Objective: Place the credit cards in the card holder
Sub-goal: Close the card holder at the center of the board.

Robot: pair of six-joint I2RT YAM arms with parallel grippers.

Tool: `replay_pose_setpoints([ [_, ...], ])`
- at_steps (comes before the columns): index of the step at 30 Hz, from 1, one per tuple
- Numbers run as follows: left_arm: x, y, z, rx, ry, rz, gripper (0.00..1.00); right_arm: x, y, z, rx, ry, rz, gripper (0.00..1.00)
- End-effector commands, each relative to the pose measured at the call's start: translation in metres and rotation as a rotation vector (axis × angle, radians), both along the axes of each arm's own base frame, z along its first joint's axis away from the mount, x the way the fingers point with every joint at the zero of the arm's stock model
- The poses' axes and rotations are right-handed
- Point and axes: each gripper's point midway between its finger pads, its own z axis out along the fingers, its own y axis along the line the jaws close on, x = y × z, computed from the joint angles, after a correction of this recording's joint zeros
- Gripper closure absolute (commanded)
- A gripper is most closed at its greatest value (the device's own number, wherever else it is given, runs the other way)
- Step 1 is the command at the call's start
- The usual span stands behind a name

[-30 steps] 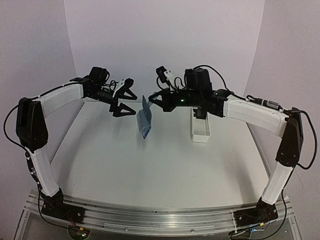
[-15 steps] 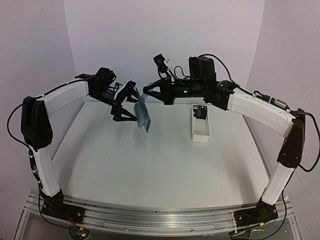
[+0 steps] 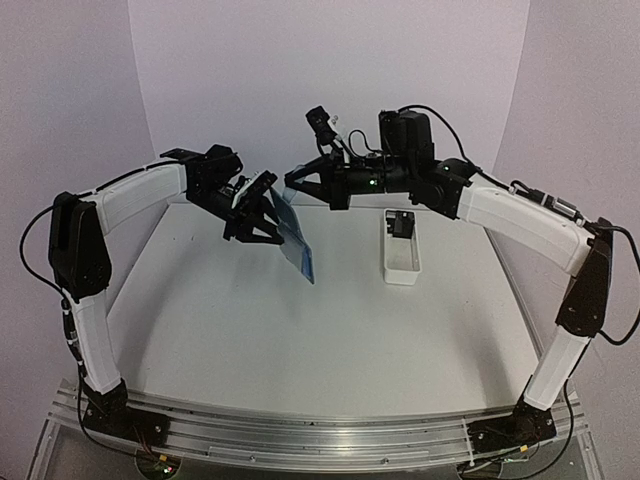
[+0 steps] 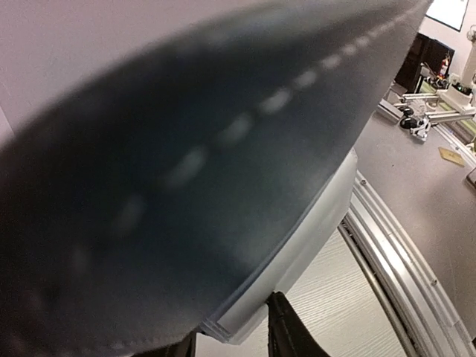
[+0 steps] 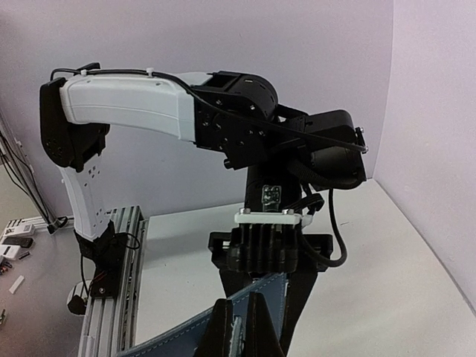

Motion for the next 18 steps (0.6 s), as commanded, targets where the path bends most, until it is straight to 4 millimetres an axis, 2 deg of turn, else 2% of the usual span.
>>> replay_pose_setpoints([
  [1,-0.013,-0.002,0.011,-0.029,0.013,-0.054,0.79,-0.014,-0.010,0.060,0.101,-0.123,0.010,1.00],
  [4,-0.014,-0.003,0.012,-0.025,0.023,-0.055,0.98,-0.011,-0.011,0.058,0.095,-0.124,-0.006,1.00],
  [5,-0.013,-0.002,0.012,-0.020,0.029,-0.050,1.00,-0.011,-0.013,0.058,0.090,-0.136,-0.018,1.00],
  [8,-0.010,-0.003,0.015,-0.013,0.050,-0.034,1.00,-0.005,-0.019,0.047,0.060,-0.150,-0.068,1.00],
  [11,0.004,-0.008,0.017,0.015,0.097,0.038,1.00,0.001,-0.023,0.032,0.026,-0.136,-0.113,1.00],
  [15,0.031,-0.008,0.013,0.067,0.091,0.184,1.00,0.014,-0.035,-0.009,-0.077,-0.137,-0.210,1.00],
  [16,0.041,-0.008,0.011,0.082,0.074,0.249,1.00,0.013,-0.037,-0.021,-0.112,-0.157,-0.226,1.00],
  [18,0.047,-0.006,0.010,0.091,0.050,0.302,1.00,0.009,-0.036,-0.031,-0.146,-0.188,-0.235,1.00],
])
